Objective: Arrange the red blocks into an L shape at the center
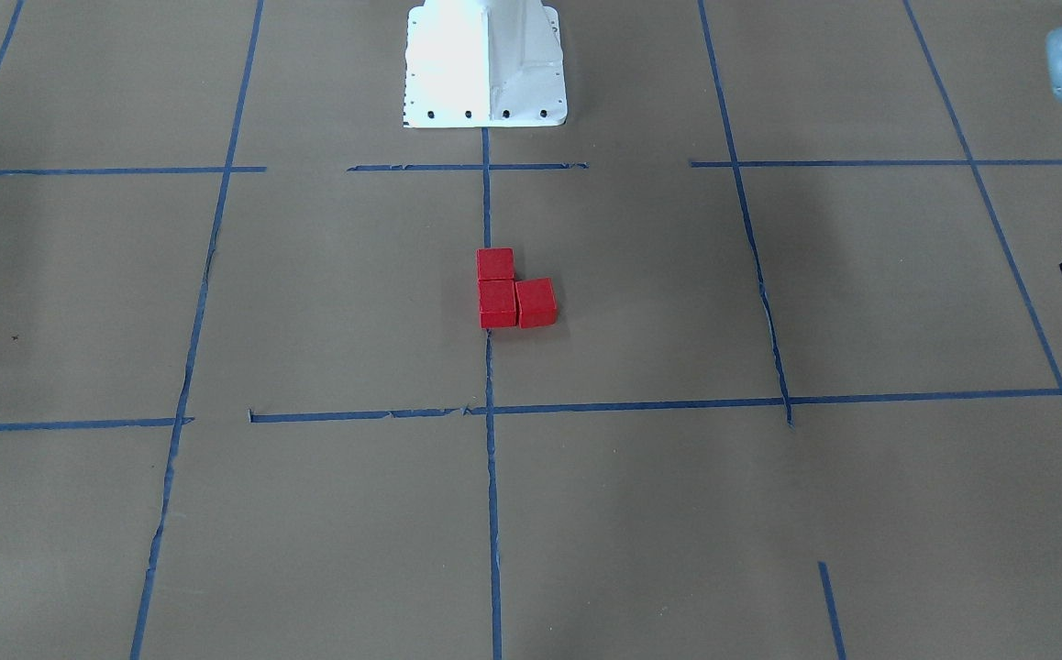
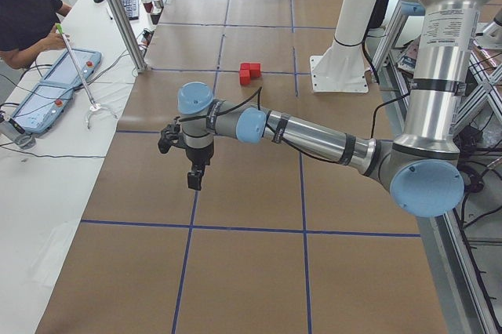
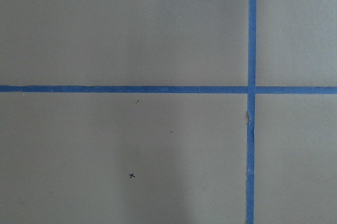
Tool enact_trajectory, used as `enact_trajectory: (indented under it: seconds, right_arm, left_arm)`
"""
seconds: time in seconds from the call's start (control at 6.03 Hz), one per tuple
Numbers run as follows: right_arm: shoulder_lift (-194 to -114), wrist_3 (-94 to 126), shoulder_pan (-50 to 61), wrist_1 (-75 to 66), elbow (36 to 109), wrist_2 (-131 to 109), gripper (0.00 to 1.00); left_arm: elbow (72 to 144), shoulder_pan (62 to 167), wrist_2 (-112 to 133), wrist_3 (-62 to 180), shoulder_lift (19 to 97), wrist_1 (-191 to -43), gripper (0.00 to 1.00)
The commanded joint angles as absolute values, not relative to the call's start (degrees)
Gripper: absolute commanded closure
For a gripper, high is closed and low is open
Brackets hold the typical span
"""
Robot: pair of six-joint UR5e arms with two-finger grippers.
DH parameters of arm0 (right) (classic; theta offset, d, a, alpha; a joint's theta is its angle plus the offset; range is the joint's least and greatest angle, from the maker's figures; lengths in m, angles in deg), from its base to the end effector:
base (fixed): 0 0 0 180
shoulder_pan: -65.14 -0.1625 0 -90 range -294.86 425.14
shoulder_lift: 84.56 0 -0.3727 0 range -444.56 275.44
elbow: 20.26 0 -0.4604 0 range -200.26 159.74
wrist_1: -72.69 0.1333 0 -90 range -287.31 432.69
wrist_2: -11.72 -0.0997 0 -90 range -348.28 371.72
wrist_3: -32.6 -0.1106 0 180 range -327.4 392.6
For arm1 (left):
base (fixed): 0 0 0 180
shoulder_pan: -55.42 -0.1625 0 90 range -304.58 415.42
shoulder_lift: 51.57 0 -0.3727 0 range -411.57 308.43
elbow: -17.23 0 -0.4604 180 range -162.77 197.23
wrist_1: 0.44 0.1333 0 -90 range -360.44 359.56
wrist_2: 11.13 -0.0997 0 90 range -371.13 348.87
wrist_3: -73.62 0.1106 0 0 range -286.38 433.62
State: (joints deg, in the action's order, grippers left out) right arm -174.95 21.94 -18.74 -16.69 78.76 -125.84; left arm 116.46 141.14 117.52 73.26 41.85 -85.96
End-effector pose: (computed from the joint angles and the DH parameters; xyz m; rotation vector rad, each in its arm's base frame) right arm -0.0086 -0.5654 0.5237 0.0296 -0.8414 0.0075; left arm -0.0206 -0.5856 0.5050 0.1098 0.6787 0.1138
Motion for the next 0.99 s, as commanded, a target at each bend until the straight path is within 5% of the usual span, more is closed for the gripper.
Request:
enact_trajectory:
  seconds: [0.0,0.83]
  right_arm:
    - [-174.91,24.07,-19.59,-17.75,79.06,-125.91,0.0]
    - [-173.77,24.25,-20.21,-25.87,83.78,-125.74,0.0]
  left_arm:
    - [108.68,146.11,125.13,82.4,40.54,-81.93,0.0]
    - [111.27,146.47,122.55,76.63,39.75,-81.92,0.0]
